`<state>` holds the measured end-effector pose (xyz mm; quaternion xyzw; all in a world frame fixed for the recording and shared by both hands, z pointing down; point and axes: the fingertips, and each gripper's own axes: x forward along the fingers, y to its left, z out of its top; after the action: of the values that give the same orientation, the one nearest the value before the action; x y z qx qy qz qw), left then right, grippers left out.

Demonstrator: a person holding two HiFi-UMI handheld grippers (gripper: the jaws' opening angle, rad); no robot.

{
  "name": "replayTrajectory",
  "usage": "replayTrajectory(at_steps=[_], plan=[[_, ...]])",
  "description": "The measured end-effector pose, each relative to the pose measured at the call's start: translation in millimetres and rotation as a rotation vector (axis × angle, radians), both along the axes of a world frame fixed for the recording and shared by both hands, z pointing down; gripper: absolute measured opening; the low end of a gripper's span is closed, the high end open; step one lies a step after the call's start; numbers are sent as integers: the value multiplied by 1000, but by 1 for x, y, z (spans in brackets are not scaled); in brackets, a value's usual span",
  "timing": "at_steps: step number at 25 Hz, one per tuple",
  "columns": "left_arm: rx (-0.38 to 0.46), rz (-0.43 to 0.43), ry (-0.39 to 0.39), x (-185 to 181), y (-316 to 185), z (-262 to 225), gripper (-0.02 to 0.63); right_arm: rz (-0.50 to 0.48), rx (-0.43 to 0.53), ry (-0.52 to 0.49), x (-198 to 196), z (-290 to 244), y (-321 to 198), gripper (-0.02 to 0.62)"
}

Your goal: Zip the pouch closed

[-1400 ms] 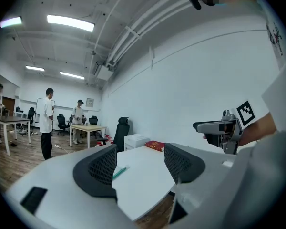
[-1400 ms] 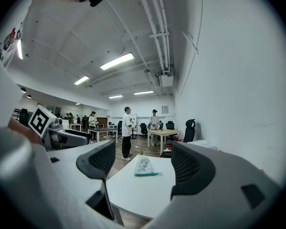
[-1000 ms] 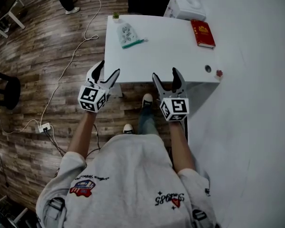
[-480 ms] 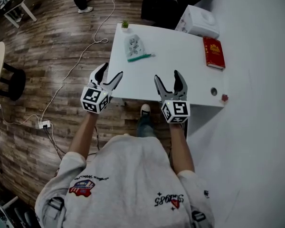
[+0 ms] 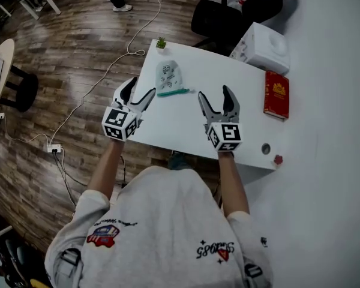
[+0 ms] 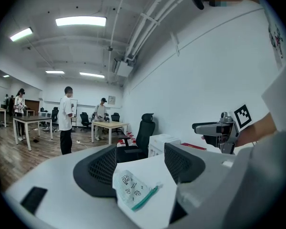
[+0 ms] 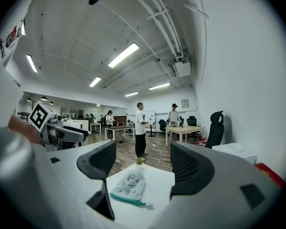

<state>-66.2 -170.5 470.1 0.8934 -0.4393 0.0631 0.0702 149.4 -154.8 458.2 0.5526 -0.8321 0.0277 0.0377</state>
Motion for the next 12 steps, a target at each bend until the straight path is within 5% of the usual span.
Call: replayTrajectory(at_steps=[12], plan=[[-62, -76, -15, 38, -79, 26, 298, -135, -64, 17, 23, 37, -99, 341]])
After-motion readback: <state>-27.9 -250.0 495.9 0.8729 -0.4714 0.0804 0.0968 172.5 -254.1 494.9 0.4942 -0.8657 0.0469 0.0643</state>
